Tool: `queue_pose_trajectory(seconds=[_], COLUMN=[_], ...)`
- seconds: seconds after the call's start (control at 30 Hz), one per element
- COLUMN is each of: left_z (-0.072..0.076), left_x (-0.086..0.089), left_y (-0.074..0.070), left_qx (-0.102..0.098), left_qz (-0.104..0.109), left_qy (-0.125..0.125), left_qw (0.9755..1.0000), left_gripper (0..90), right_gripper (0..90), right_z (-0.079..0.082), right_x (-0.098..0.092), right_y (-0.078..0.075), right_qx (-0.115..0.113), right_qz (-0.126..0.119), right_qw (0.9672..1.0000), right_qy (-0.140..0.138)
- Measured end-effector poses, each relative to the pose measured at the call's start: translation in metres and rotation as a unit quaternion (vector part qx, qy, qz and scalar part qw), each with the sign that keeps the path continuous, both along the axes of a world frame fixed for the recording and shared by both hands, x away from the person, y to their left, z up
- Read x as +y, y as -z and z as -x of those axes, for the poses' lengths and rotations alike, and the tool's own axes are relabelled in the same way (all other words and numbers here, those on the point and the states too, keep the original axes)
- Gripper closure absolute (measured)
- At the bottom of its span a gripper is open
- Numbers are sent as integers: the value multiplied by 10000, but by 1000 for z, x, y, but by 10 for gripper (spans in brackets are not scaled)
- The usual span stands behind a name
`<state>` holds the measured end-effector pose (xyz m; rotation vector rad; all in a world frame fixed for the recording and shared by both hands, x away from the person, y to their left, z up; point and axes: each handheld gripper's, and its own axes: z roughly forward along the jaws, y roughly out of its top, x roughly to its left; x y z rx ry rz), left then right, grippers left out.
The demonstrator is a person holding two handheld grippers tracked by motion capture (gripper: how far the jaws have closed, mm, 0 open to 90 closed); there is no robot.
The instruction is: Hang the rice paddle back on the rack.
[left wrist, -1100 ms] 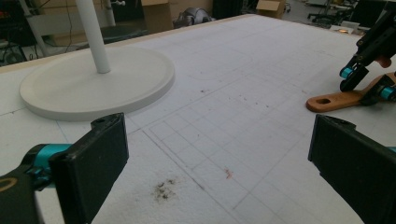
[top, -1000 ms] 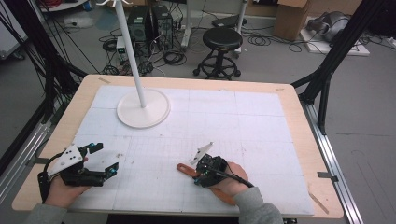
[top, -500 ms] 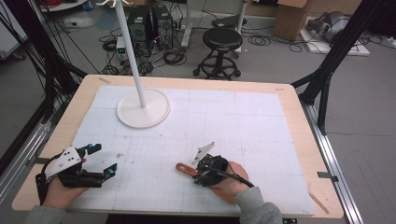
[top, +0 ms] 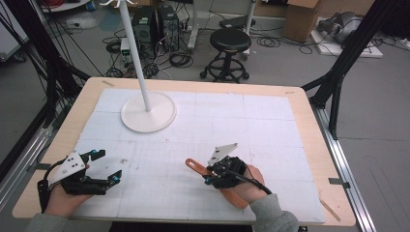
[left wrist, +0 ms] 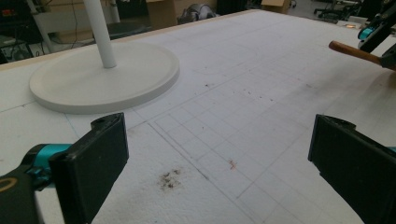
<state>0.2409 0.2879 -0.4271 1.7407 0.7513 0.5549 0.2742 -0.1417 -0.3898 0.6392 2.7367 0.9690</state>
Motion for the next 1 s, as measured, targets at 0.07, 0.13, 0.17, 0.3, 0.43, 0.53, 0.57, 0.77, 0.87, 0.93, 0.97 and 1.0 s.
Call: queue_pose_trajectory(seconds=[0.07,0.13,0.17,0.3,0.43,0.53,0.57,0.77,0.87,0.93,0.97,1.0], left_z=[1,1,1,0,0,1,1,0,1,1,1,1], left_x=[0,0,0,0,0,0,0,0,0,0,0,0], left_y=[0,-1,0,0,0,0,0,0,0,0,0,0], left_qx=[-13,-19,-16,2,11,-3,-11,1,0,-6,-5,0], left_qz=[5,3,4,-8,-13,-12,-18,4,-11,-9,-6,-7], left_qy=[-4,-7,-9,-9,-9,-5,-9,-17,-4,-10,-16,-16], left_qw=[10000,10000,10000,10000,10000,10000,10000,10000,10000,10000,10000,10000], left_gripper=[56,56,56,56,56,56,56,56,56,56,56,56], right_gripper=[640,640,640,641,641,641,640,641,641,641,641,641], right_z=[1,2,3,4,5,6,7,9,10,10,11,11], right_x=[-2,-5,-6,-13,-20,-25,-27,-35,-39,-41,-42,-43], right_y=[-3,-7,-10,-20,-29,-34,-36,-45,-48,-50,-51,-52], right_qx=[-36,-115,-171,-397,-498,-569,-614,-772,-824,-865,-886,-910], right_qz=[-40,-80,-123,-358,-551,-692,-744,-1075,-1223,-1266,-1301,-1349], right_qw=[10000,9999,9997,9984,9969,9955,9948,9908,9888,9879,9873,9865], right_qy=[27,50,79,193,263,313,311,265,231,217,199,195])
